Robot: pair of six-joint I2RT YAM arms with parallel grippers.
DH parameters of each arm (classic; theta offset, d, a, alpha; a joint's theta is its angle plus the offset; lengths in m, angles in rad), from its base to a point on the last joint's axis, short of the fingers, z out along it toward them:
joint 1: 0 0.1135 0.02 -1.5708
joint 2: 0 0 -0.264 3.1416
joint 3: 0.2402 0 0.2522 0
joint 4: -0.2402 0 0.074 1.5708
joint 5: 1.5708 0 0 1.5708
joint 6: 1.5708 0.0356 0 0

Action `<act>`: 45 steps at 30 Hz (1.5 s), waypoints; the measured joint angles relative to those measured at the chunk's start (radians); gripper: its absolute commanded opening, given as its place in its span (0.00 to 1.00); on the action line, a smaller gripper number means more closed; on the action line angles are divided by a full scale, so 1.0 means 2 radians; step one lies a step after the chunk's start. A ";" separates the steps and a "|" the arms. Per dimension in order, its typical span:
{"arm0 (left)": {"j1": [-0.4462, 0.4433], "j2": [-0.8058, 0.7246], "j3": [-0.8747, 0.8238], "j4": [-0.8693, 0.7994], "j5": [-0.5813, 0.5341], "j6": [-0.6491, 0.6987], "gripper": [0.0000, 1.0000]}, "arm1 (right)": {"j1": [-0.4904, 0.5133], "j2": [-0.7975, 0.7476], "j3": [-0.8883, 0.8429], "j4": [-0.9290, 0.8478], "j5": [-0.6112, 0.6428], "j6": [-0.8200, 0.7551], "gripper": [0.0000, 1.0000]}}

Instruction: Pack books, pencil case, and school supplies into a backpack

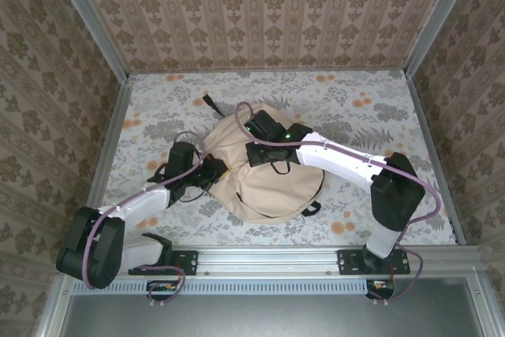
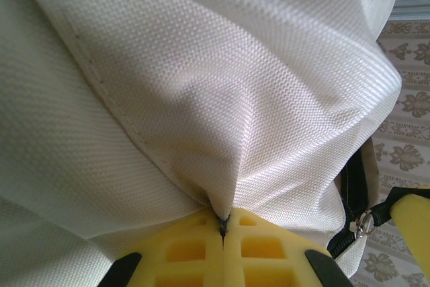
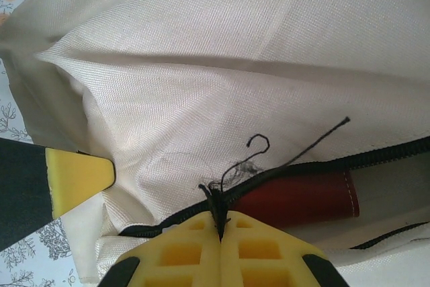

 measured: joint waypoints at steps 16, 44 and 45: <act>0.028 -0.004 0.002 -0.056 -0.007 0.032 0.00 | -0.048 0.003 0.009 -0.027 0.106 0.008 0.00; -0.032 0.183 0.196 -0.059 0.008 0.109 0.00 | -0.234 -0.055 -0.083 0.001 0.074 0.069 0.00; -0.038 0.202 0.215 -0.059 0.006 0.113 0.00 | -0.243 -0.055 -0.085 0.004 0.073 0.067 0.00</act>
